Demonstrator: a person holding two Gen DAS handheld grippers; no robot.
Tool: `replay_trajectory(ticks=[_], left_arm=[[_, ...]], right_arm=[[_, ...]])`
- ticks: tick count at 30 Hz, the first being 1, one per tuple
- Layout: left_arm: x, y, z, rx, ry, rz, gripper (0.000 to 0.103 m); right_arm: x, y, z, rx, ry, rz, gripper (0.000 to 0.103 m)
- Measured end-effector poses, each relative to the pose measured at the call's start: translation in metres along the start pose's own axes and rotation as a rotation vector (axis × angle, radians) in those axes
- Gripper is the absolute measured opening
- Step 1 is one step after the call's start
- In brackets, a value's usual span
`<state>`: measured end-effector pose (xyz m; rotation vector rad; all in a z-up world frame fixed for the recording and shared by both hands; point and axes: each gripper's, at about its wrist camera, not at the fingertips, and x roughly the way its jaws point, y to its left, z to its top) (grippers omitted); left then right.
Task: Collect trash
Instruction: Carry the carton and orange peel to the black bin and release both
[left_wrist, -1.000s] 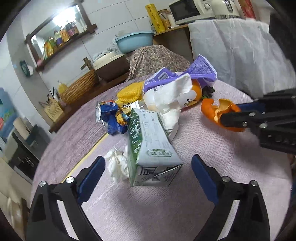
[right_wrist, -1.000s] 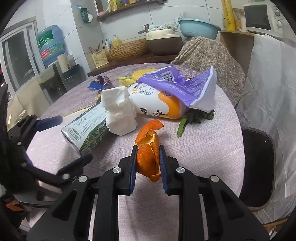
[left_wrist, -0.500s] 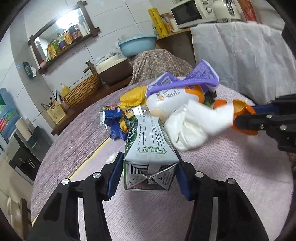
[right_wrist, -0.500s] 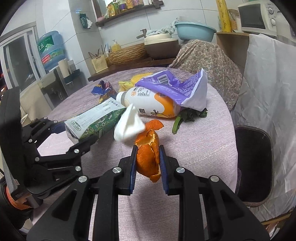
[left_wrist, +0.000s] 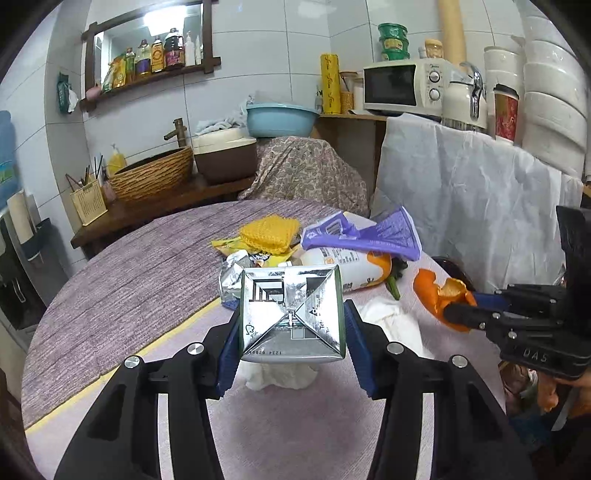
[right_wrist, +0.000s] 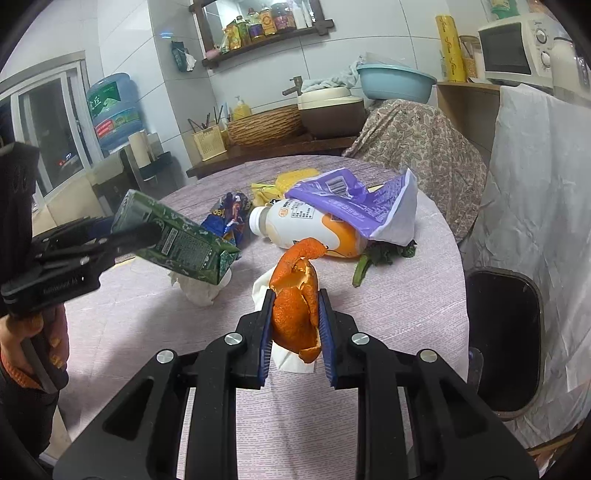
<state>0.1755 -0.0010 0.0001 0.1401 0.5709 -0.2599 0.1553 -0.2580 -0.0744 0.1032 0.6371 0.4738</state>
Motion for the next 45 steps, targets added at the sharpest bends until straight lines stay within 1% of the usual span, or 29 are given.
replay_trajectory(ticks=[5,9,12,16,18,22,25,27,28,30,32,35,39,41,42,43,45], left_arm=[[-0.006,0.005,0.005,-0.024,-0.002,-0.032,0.050],[-0.015,0.011,0.011,-0.038,-0.018,-0.044,0.050],[-0.021,0.015,0.019,-0.062,-0.029,-0.080,0.050],[-0.026,0.011,0.030,-0.058,-0.057,-0.105,0.050],[-0.026,0.006,0.039,-0.056,-0.066,-0.131,0.050],[-0.020,-0.008,0.059,-0.052,-0.073,-0.188,0.050],[-0.010,-0.027,0.072,-0.049,-0.064,-0.249,0.050],[-0.001,-0.042,0.080,-0.049,-0.050,-0.301,0.050],[0.004,-0.051,0.084,-0.044,-0.044,-0.325,0.050],[0.014,-0.072,0.092,-0.027,-0.034,-0.364,0.050],[0.025,-0.093,0.096,-0.010,-0.016,-0.403,0.050],[0.046,-0.123,0.100,0.004,0.025,-0.444,0.050],[0.081,-0.157,0.096,-0.007,0.096,-0.484,0.050],[0.098,-0.172,0.093,-0.005,0.128,-0.482,0.050],[0.103,-0.176,0.092,-0.001,0.138,-0.476,0.050],[0.110,-0.183,0.090,0.004,0.154,-0.473,0.050],[0.123,-0.193,0.088,0.014,0.180,-0.464,0.050]], right_arm=[[-0.002,0.000,0.000,0.007,-0.001,0.022,0.023],[-0.005,-0.003,0.000,0.015,-0.009,0.035,0.023],[-0.012,-0.005,0.001,0.018,-0.030,0.057,0.023],[-0.023,-0.013,0.001,0.031,-0.065,0.074,0.023],[-0.029,-0.022,0.002,0.049,-0.082,0.071,0.023],[-0.038,-0.046,0.002,0.087,-0.104,0.002,0.023],[-0.042,-0.076,0.000,0.146,-0.106,-0.072,0.023],[-0.042,-0.097,-0.005,0.182,-0.106,-0.139,0.023],[-0.039,-0.113,-0.008,0.206,-0.093,-0.179,0.023],[-0.033,-0.135,-0.015,0.235,-0.070,-0.228,0.023],[-0.018,-0.164,-0.027,0.263,-0.020,-0.293,0.023],[0.010,-0.199,-0.048,0.313,0.053,-0.329,0.023],[0.045,-0.233,-0.075,0.357,0.135,-0.359,0.023],[0.059,-0.244,-0.087,0.378,0.158,-0.367,0.024],[0.066,-0.250,-0.093,0.386,0.168,-0.373,0.025],[0.071,-0.253,-0.096,0.392,0.174,-0.378,0.029],[0.081,-0.263,-0.103,0.400,0.182,-0.395,0.035]])
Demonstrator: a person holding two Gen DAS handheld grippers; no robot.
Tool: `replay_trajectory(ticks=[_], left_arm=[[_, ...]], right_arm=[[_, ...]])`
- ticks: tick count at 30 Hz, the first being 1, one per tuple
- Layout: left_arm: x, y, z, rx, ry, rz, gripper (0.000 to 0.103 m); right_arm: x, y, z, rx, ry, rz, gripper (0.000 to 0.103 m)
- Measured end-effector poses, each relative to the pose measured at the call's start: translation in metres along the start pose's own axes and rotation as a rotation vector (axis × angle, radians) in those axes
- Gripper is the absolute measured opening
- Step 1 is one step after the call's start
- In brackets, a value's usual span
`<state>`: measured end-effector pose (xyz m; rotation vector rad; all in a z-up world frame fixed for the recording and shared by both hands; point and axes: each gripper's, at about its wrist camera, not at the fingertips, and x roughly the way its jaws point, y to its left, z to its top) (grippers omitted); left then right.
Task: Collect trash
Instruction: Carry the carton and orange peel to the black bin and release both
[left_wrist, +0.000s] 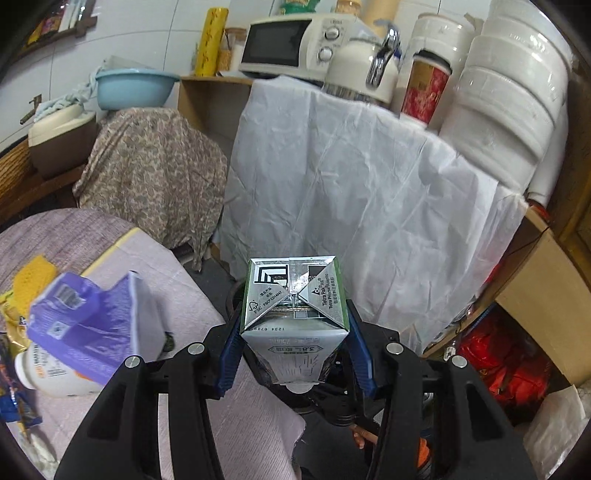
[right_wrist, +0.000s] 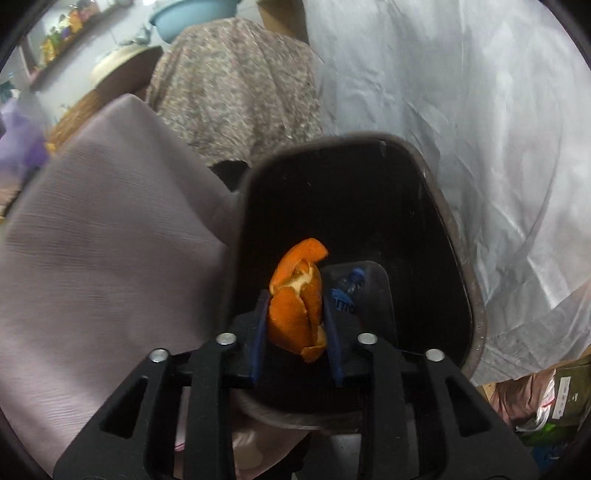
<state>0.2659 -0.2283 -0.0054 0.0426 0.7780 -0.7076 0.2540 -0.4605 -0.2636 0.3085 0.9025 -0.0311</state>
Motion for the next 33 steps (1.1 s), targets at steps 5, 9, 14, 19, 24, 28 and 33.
replay_trajectory(ticks=[5,9,14,19,24,28,33], left_arm=[[0.037,-0.009,-0.002,0.012,0.067,0.021,0.050],[0.067,-0.017,-0.003,0.023,0.117,0.046,0.050],[0.113,-0.027,-0.002,0.014,0.209,0.076,0.050],[0.158,-0.035,-0.013,0.001,0.303,0.117,0.050],[0.199,-0.032,-0.031,-0.020,0.405,0.153,0.050],[0.222,-0.027,-0.046,-0.025,0.479,0.162,0.051],[0.227,-0.020,-0.052,-0.034,0.501,0.190,0.053]], right_arm=[[0.005,-0.011,-0.005,0.021,-0.017,-0.011,0.045],[-0.011,-0.024,-0.007,0.069,-0.048,-0.045,0.047],[-0.039,-0.051,-0.014,0.130,-0.106,-0.100,0.053],[-0.054,-0.081,-0.026,0.217,-0.129,-0.135,0.053],[-0.067,-0.098,-0.040,0.273,-0.147,-0.150,0.053],[-0.075,-0.100,-0.042,0.274,-0.168,-0.168,0.053],[-0.088,-0.096,-0.038,0.244,-0.206,-0.206,0.057]])
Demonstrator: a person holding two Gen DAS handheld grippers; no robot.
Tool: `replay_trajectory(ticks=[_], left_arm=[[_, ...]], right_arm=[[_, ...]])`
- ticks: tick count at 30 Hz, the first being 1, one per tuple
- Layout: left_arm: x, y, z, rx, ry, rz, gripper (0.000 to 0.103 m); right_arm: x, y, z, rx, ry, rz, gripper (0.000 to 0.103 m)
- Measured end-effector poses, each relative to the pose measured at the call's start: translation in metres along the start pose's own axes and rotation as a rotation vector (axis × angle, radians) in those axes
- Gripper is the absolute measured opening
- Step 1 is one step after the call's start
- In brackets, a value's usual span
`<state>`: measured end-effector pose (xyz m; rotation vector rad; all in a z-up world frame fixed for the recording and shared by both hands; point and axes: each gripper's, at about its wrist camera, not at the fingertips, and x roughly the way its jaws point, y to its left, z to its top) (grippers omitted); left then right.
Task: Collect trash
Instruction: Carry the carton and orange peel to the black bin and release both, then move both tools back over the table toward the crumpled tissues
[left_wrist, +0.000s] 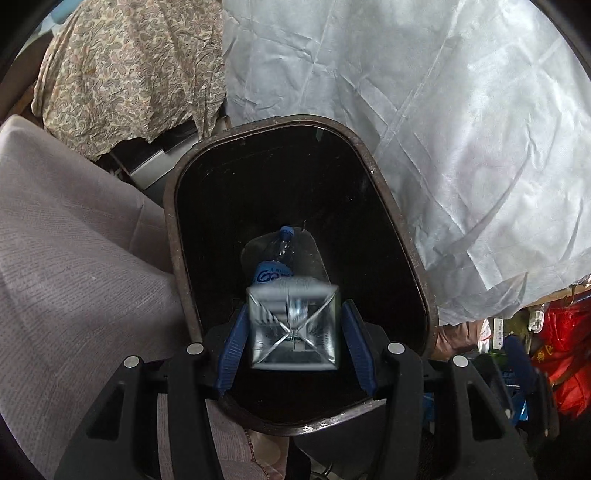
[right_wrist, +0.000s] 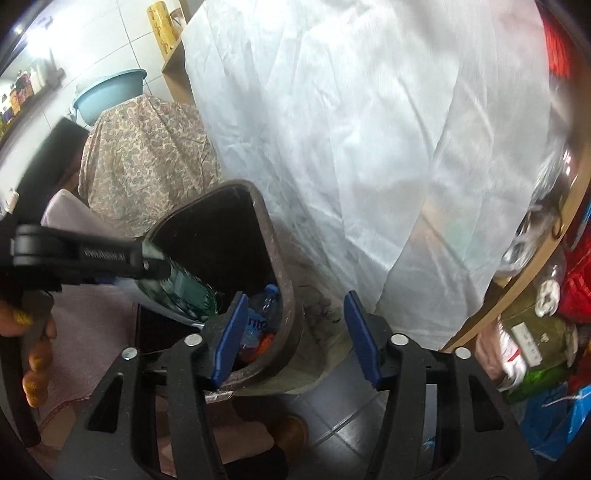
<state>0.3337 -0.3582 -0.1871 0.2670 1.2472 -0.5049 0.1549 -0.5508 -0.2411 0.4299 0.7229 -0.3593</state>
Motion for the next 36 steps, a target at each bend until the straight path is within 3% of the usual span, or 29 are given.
replay_trajectory(ticks=[2,5,12,17,19,23,28,36], left_arm=[[-0.009,-0.001,0.000,0.005,-0.023,0.015,0.067],[-0.028,-0.007,-0.001,0.020,-0.076,0.022,0.076],[-0.112,-0.012,-0.019,0.095,-0.248,-0.019,0.080],[-0.189,0.014,-0.053,0.066,-0.428,-0.086,0.091],[-0.215,0.023,-0.068,0.069,-0.500,-0.084,0.094],[-0.258,0.053,-0.105,0.048,-0.624,-0.051,0.098],[-0.293,0.105,-0.145,-0.021,-0.693,-0.015,0.098],[-0.323,0.187,-0.204,-0.129,-0.741,0.133,0.098]], right_arm=[[-0.006,0.001,0.002,-0.022,-0.017,-0.015,0.057],[-0.012,0.002,0.004,-0.036,-0.030,-0.053,0.060],[-0.040,0.010,0.013,-0.031,-0.071,-0.055,0.062],[-0.080,0.045,0.019,-0.051,-0.132,0.035,0.066],[-0.096,0.067,0.022,-0.073,-0.149,0.077,0.075],[-0.126,0.110,0.024,-0.132,-0.170,0.217,0.078],[-0.151,0.171,0.020,-0.237,-0.156,0.334,0.079],[-0.175,0.249,-0.001,-0.384,-0.131,0.496,0.079]])
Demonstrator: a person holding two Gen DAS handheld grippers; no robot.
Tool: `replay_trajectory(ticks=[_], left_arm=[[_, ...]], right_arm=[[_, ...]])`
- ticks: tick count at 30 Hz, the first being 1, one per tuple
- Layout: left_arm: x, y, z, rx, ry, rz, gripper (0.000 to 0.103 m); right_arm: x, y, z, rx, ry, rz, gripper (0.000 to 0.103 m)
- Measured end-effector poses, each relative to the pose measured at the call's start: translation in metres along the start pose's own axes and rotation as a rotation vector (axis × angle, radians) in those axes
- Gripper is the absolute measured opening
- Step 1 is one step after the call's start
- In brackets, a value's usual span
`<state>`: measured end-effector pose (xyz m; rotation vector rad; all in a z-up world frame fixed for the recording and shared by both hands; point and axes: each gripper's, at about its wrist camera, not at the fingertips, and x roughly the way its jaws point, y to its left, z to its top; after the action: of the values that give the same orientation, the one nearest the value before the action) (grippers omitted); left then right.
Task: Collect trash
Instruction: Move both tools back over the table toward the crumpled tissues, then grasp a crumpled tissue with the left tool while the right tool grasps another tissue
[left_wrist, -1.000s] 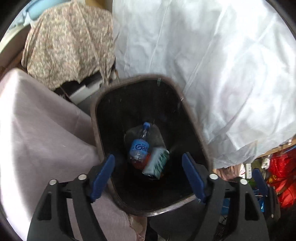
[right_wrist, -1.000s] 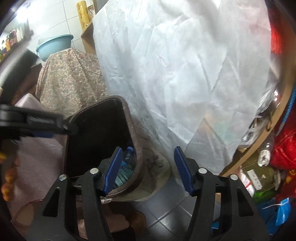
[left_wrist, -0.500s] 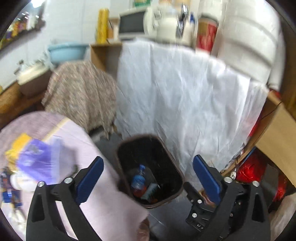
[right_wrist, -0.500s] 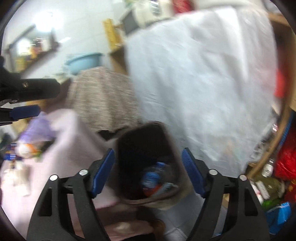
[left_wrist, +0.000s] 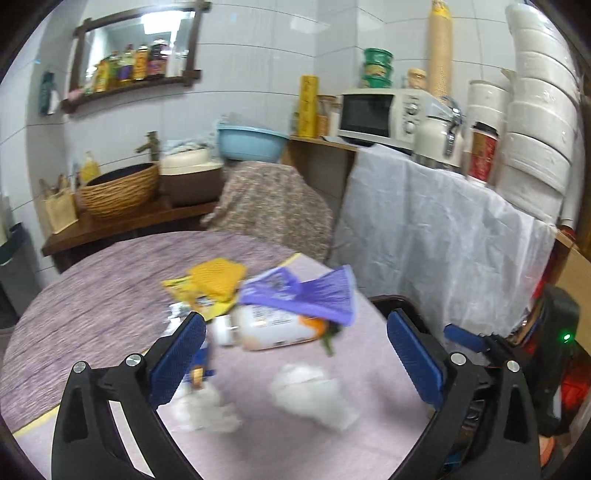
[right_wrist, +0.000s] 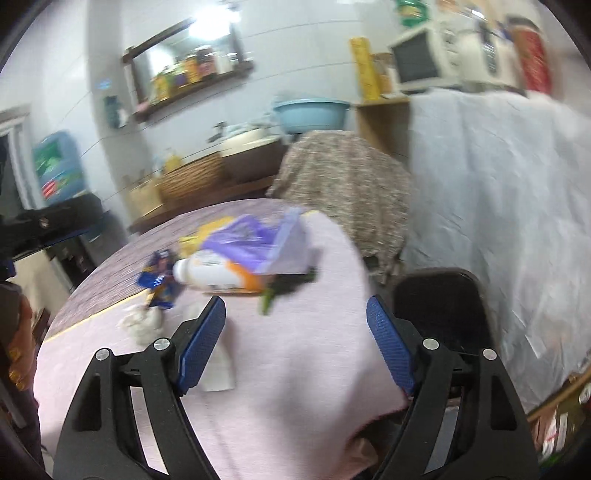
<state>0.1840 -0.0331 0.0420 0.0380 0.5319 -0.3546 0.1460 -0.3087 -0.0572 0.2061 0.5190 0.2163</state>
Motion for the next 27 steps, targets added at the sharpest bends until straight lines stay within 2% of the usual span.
replay_trajectory(ticks=[4,10,13,16,18,21,23,25,27], left_arm=[[-0.013,0.049,-0.020,-0.046,0.009,0.097,0.098],[-0.015,0.127,-0.050,-0.200,0.071,0.129,0.096],[-0.011,0.139,-0.061,-0.222,0.097,0.138,0.093],[0.000,0.138,-0.071,-0.217,0.153,0.103,0.085],[0.008,0.133,-0.076,-0.201,0.179,0.092,0.082],[0.019,0.125,-0.082,-0.174,0.216,0.080,0.082],[0.025,0.120,-0.087,-0.161,0.232,0.071,0.082],[0.031,0.114,-0.089,-0.145,0.250,0.071,0.082],[0.037,0.111,-0.091,-0.145,0.272,0.062,0.082]], right_arm=[[0.004,0.031,-0.002,-0.033,0.033,0.074,0.079],[0.019,0.062,-0.009,-0.076,0.092,0.117,0.078],[0.030,0.077,-0.016,-0.134,0.131,0.107,0.078],[0.046,0.087,-0.026,-0.183,0.199,0.106,0.078],[0.058,0.087,-0.032,-0.195,0.238,0.094,0.077],[0.076,0.085,-0.039,-0.217,0.297,0.060,0.058],[0.082,0.082,-0.042,-0.223,0.320,0.067,0.051],[0.084,0.080,-0.044,-0.215,0.333,0.084,0.027],[0.082,0.077,-0.045,-0.204,0.326,0.103,0.019]])
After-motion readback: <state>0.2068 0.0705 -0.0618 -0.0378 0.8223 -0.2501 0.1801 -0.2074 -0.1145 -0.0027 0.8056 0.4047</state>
